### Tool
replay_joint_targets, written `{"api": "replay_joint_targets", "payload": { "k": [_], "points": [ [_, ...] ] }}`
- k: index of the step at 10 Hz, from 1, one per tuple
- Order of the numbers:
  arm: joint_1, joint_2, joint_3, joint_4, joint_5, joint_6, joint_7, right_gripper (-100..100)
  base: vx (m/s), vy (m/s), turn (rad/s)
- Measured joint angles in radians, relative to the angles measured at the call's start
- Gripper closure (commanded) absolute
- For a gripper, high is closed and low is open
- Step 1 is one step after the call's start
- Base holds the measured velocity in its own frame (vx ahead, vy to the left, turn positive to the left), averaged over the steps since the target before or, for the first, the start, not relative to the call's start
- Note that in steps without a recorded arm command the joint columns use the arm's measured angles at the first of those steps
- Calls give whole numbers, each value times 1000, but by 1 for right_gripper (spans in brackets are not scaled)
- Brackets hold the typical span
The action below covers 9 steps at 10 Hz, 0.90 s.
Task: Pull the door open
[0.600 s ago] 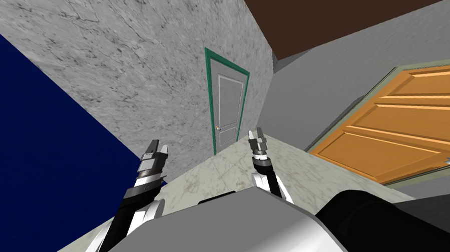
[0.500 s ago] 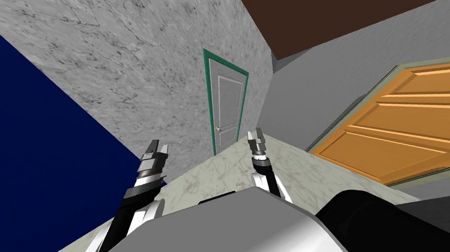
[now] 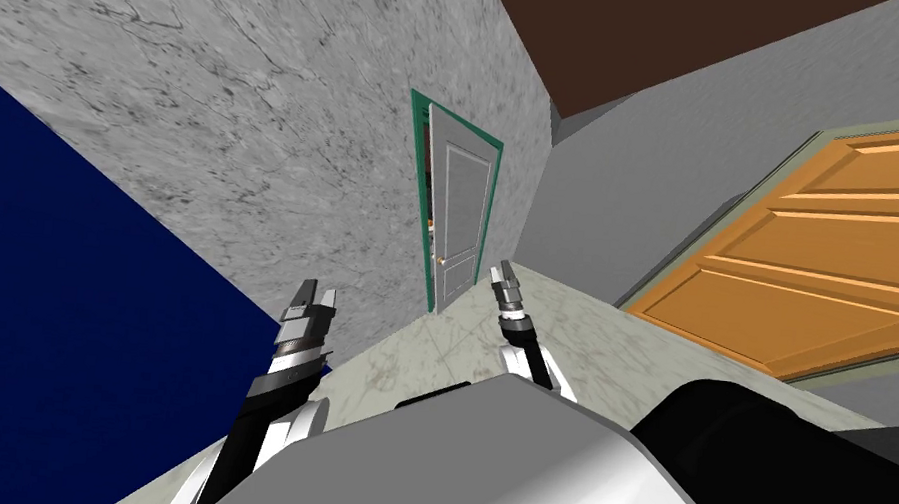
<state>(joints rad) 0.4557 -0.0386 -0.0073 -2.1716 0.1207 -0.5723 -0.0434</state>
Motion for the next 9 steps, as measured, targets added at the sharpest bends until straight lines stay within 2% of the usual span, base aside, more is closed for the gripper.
{"api": "replay_joint_targets", "payload": {
  "k": [6,9],
  "points": [
    [-31,-18,-4,122,39,-37,99,-100,60,-13,18],
    [-64,-32,-13,191,61,-42,154,-100,70,-5,21]
  ]
}}
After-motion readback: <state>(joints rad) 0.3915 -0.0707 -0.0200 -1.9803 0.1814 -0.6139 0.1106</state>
